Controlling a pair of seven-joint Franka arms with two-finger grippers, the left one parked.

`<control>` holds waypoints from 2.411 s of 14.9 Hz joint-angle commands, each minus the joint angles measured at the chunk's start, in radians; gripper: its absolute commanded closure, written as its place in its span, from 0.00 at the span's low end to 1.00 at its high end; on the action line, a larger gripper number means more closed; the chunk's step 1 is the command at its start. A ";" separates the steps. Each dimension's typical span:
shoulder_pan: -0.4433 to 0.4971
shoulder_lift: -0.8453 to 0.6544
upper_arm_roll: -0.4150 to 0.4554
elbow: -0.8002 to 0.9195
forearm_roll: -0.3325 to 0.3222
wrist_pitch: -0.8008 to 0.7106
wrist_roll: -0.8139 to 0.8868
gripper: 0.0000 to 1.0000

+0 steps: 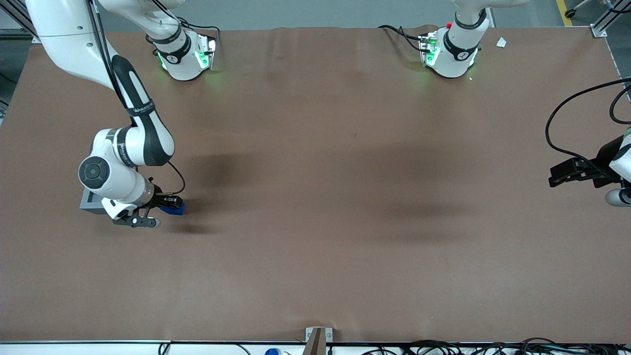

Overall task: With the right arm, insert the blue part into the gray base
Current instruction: 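Close the right gripper on the blue block, then lift the blue block and carry it over the gray base's opening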

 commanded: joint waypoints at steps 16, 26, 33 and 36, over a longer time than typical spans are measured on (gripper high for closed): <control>-0.062 -0.147 -0.009 0.079 0.011 -0.255 -0.015 0.75; -0.219 -0.236 -0.009 0.077 0.012 -0.324 -0.226 0.77; -0.312 -0.230 -0.010 0.065 0.009 -0.312 -0.372 0.77; -0.326 -0.228 -0.010 0.050 0.002 -0.292 -0.377 0.77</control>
